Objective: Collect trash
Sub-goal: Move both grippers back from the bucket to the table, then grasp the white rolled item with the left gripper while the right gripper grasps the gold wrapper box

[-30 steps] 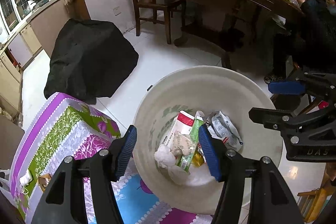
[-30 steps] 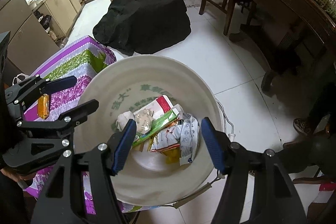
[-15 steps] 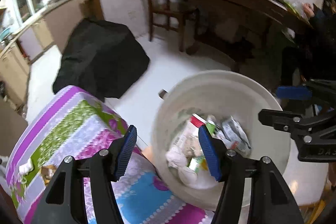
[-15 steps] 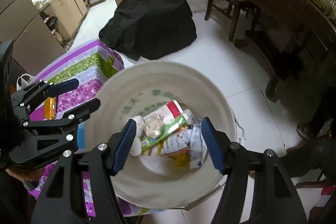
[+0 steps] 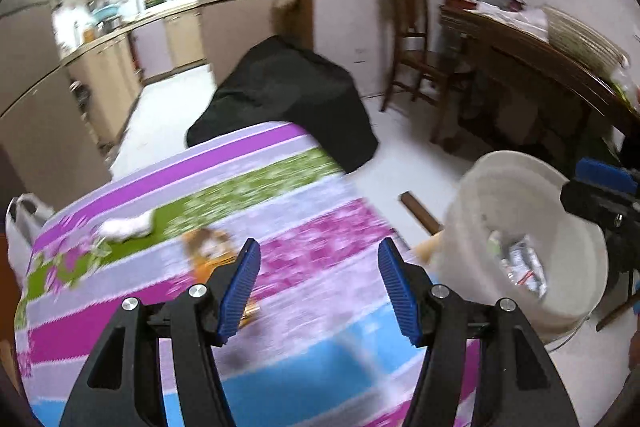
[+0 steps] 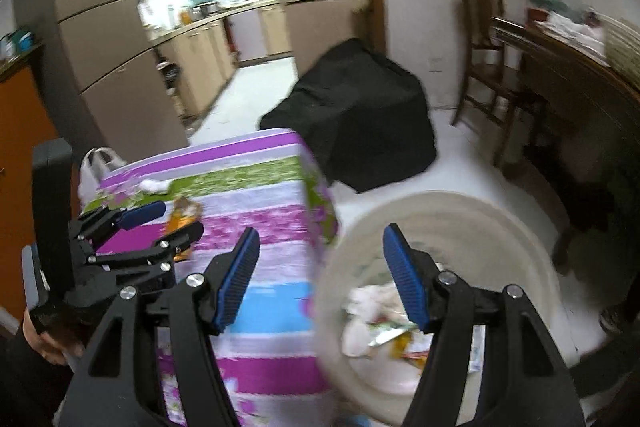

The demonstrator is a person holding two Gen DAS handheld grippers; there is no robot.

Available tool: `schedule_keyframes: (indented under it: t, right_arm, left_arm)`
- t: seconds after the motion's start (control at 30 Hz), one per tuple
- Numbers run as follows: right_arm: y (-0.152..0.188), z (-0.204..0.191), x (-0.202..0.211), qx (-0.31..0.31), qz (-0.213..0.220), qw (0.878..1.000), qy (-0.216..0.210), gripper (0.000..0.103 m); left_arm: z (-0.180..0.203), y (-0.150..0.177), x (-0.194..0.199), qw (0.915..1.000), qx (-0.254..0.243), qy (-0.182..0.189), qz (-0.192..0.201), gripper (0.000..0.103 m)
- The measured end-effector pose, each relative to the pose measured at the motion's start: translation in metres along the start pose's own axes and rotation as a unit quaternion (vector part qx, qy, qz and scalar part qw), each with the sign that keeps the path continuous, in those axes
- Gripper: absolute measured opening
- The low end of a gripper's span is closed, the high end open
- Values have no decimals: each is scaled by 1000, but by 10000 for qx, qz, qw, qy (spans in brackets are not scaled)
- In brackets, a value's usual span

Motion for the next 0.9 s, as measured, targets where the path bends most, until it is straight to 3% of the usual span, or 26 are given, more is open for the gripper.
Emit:
schedule_keyframes:
  t: [0.2,0.33,0.5,0.6,0.9]
  right_arm:
    - [16,-65,-41,184,-398,9978,-504,61]
    - [25,-97,-47,15,-553,9941,-933,67]
    - [33,-117,-44,24,-589,9927,-1050,69]
    - [36,-118,-46,-33,-638,9923,-1061,69]
    - [36,-111,-66,-299,-843,9911,-982,69]
  left_arm:
    - [-99,26,3,9991,-24,-357,-205,72]
    - [-174,34,-23,9970,-410,-204,-622,75]
    - [-249,27,-66,9925,-831,40,-897,75]
    - [-266,21,-89,9879,-1197,238,-962,75]
    - [-268,7,-130,9698,-2098,735,-1006,75]
Point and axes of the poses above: each gripper's, at about its wrist camera, not at the fingertips, and x roughly against the way its jaws point, z to its right, y to its underside, the point moved 8 cm from there along -x, roughly the way its jaws point, and after that the axes turned 1 degree about x, right-handed, at the moved point
